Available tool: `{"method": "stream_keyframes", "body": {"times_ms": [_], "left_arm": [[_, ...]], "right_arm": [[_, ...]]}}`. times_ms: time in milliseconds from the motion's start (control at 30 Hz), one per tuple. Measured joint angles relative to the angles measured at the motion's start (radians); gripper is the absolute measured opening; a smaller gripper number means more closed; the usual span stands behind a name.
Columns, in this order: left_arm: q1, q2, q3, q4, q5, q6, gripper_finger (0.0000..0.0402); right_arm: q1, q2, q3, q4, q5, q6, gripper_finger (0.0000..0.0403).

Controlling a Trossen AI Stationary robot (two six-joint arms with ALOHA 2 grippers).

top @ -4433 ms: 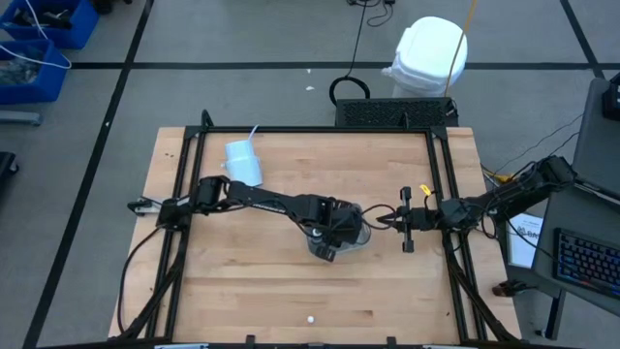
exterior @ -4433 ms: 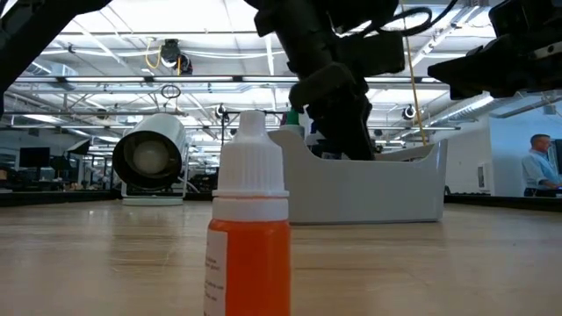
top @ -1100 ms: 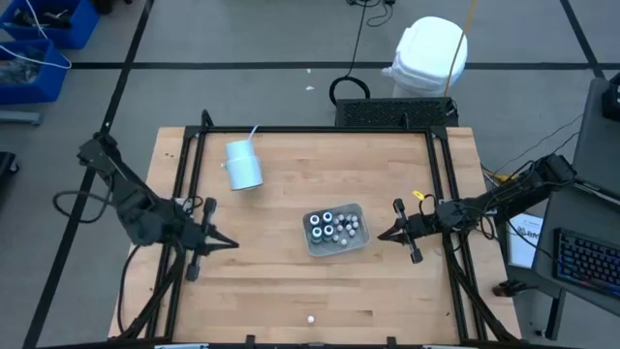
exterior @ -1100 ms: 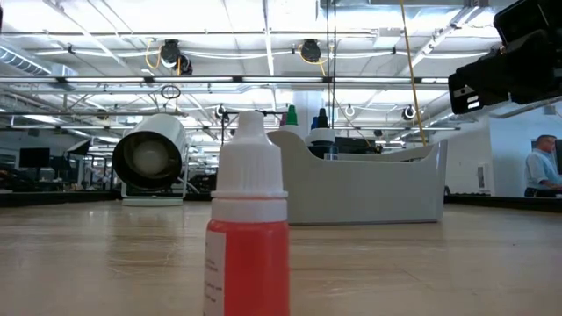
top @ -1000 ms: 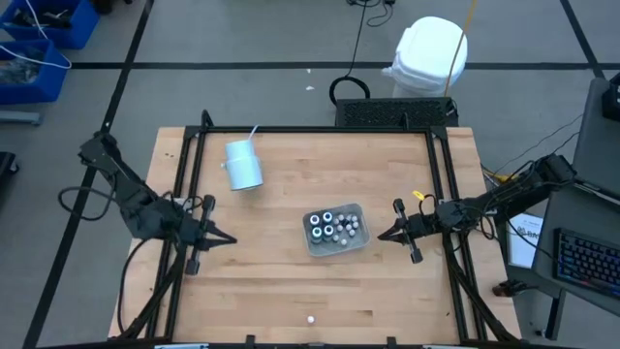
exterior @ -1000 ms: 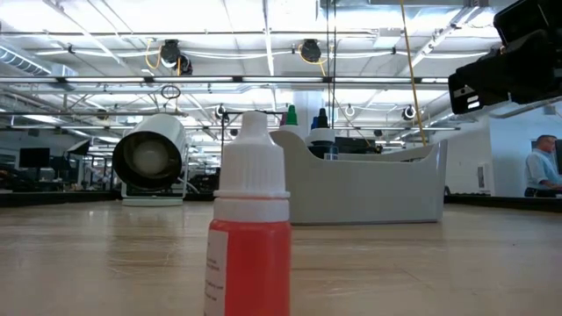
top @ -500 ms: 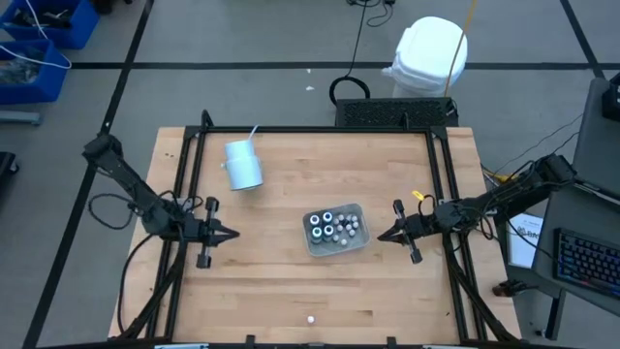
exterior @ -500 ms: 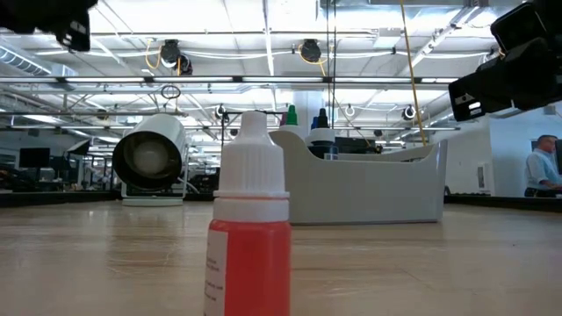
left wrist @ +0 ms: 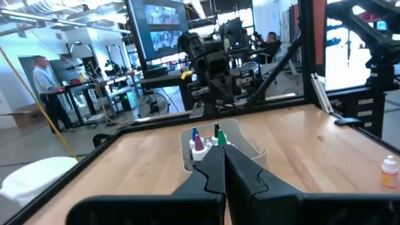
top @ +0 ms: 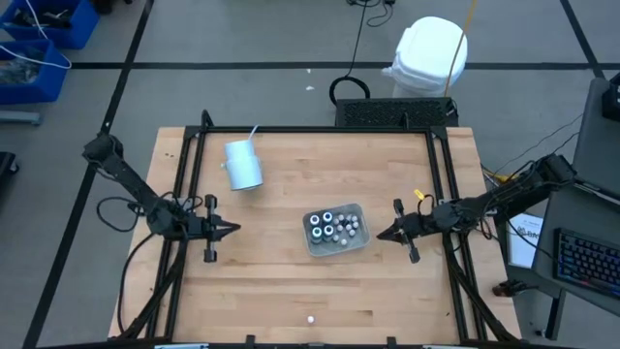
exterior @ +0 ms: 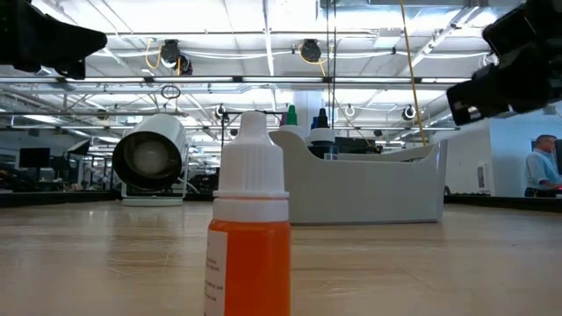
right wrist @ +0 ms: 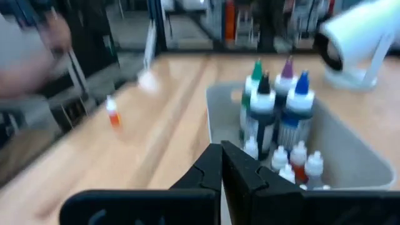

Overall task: Pick & Place food coloring
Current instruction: Put the small orange food coloring bottle into the bin

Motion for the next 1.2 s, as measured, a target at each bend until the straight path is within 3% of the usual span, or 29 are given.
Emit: {"method": "stream_keyframes", "body": {"times_ms": [133, 233, 700, 867, 1000, 1200], "left_arm": [[0.0, 0.0, 0.0, 0.014, -0.001, -0.017, 0.0015], [0.0, 0.0, 0.0, 0.014, -0.001, -0.058, 0.0026], [0.0, 0.005, 0.0, 0.0, 0.004, -0.147, 0.001], [0.0, 0.005, 0.0, -0.032, 0.004, -0.179, 0.0004], [0.0, 0.005, 0.0, -0.06, 0.004, -0.218, 0.0019], [0.0, 0.005, 0.0, -0.08, 0.003, -0.263, 0.0042]], "right_arm": [[0.018, 0.046, 0.204, -0.195, 0.026, 0.001, 0.0], [0.04, 0.151, 0.365, -0.324, 0.056, 0.011, 0.0], [0.196, 0.898, 1.226, -0.701, 0.08, 0.013, 0.0], [0.227, 1.114, 1.456, -0.759, 0.079, -0.035, 0.0004], [0.245, 1.247, 1.563, -0.759, 0.076, -0.061, 0.0038], [0.255, 1.382, 1.661, -0.698, 0.076, -0.071, 0.0136]]}}
